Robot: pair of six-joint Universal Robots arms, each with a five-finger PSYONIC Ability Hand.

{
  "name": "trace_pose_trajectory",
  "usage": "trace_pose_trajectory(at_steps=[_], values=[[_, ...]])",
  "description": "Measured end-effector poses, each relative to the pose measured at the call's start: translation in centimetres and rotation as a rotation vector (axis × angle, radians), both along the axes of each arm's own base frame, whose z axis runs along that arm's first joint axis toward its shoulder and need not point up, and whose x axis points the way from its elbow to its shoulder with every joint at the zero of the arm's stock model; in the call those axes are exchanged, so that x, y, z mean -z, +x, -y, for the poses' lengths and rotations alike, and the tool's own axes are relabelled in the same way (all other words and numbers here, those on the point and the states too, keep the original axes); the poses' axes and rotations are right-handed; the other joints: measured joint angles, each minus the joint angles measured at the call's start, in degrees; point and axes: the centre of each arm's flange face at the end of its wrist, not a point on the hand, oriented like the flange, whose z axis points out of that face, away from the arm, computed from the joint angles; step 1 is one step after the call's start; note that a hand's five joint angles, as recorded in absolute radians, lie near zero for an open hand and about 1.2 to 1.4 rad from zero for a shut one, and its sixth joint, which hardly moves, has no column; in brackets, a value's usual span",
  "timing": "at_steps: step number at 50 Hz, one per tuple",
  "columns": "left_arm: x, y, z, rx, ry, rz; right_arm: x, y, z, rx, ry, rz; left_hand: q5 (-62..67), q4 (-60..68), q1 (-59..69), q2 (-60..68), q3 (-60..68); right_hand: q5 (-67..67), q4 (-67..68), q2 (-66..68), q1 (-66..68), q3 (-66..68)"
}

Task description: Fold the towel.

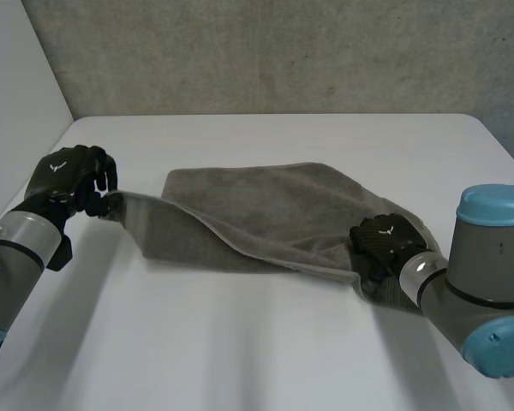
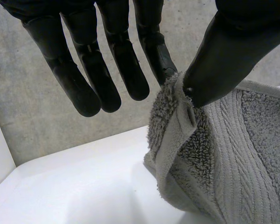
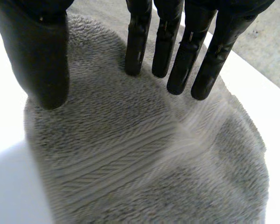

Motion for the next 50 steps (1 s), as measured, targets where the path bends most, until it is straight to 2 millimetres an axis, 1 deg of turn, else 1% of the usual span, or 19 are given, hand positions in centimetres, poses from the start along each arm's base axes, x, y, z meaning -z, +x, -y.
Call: trace_pose_trajectory(at_steps=[17,22,24,26,27,28,29,31,33,35,37,39,40,41,42,43,45,47,50], values=[[0.0,0.0,0.1,-0.001,-0.001,0.001,-0.2,-0.1,-0.5,0.031,0.040,0.055,0.0,0.0,0.1,0.0,0.0,-3.2,-2.8,-2.9,-3.6,-3.1],[0.0,0.0,0.0,-0.001,0.002,0.001,-0.2,-0.1,-0.5,0.038,0.047,0.074,0.0,0.0,0.1,0.0,0.0,-1.7,-2.2,-2.3,-2.8,-2.5],[0.0,0.0,0.0,0.000,0.003,0.001,-0.2,0.0,-0.4,0.043,0.050,0.087,0.0,0.0,0.1,0.0,0.0,4.0,2.9,2.8,2.5,2.7],[0.0,0.0,-0.1,0.002,0.004,0.001,0.0,0.1,-0.3,0.049,0.055,0.103,0.0,0.0,0.1,0.0,0.0,14.1,12.6,12.6,13.0,12.5],[0.1,-0.1,-0.1,0.004,0.005,0.001,0.1,0.2,-0.1,0.054,0.060,0.115,0.0,0.0,0.1,0.0,0.0,23.2,21.7,22.8,22.3,21.5],[0.1,-0.1,-0.1,0.004,0.006,0.001,0.2,0.3,0.0,0.056,0.062,0.120,0.0,0.0,0.1,0.0,0.0,27.0,25.4,26.7,26.2,25.2],[0.1,-0.1,-0.1,0.006,0.006,0.001,0.3,0.4,0.2,0.060,0.065,0.131,0.0,0.0,0.1,0.0,0.0,37.5,35.7,36.8,36.5,36.0],[0.1,-0.2,-0.2,0.007,0.007,0.001,0.4,0.6,0.5,0.064,0.064,0.145,0.0,0.0,0.1,0.0,0.0,43.8,42.0,42.1,42.0,41.6],[0.1,-0.2,-0.2,0.008,0.008,0.002,0.2,0.8,0.9,0.067,0.057,0.160,0.0,0.0,0.1,0.0,0.0,44.8,43.0,42.9,42.2,42.8],[0.1,-0.2,-0.2,0.008,0.007,0.002,-0.4,0.9,1.3,0.069,0.037,0.176,0.0,0.0,0.1,0.0,0.0,44.8,43.0,42.9,42.2,42.8],[0.0,-0.2,-0.2,0.008,0.006,0.001,-1.5,1.0,1.7,0.068,0.007,0.192,0.0,0.0,0.1,0.0,0.0,44.8,43.0,42.9,42.2,42.8],[-0.1,-0.2,-0.2,0.008,0.002,0.000,-3.9,1.0,2.0,0.062,-0.056,0.219,0.0,0.0,0.1,0.0,0.0,44.8,43.0,42.9,42.2,42.8],[-0.2,-0.2,-0.2,0.009,0.001,-0.001,-4.7,0.9,2.1,0.059,-0.078,0.227,0.0,0.0,0.1,0.0,0.0,44.8,43.0,42.9,42.2,42.8],[-0.3,-0.2,-0.2,0.009,-0.001,-0.001,-6.5,0.8,2.1,0.052,-0.121,0.242,0.0,0.0,0.1,0.0,0.0,44.8,43.0,42.9,42.2,42.9],[-0.3,-0.3,-0.2,0.010,-0.003,-0.002,-7.0,0.7,2.1,0.049,-0.134,0.245,0.0,0.0,0.1,0.0,0.0,44.8,43.1,42.9,42.2,42.9],[-0.4,-0.3,-0.3,0.011,-0.005,-0.002,-8.5,0.5,1.9,0.038,-0.163,0.248,0.0,0.0,0.1,0.0,0.0,44.8,43.1,42.9,42.2,42.9],[-0.6,-0.4,-0.4,0.014,-0.011,-0.002,-10.4,0.2,1.5,0.015,-0.191,0.237,0.0,0.0,0.1,0.0,0.0,44.8,43.1,42.9,42.2,43.0],[-0.9,-0.5,-0.6,0.019,-0.017,-0.003,-11.5,-0.2,1.0,-0.014,-0.191,0.201,0.0,0.0,0.1,0.0,0.0,44.8,43.1,42.9,42.2,43.1],[-1.3,-0.6,-0.9,0.027,-0.024,-0.003,-11.6,-0.5,0.3,-0.061,-0.154,0.113,0.0,0.0,0.1,0.0,0.0,44.8,43.1,42.9,42.2,43.1]])
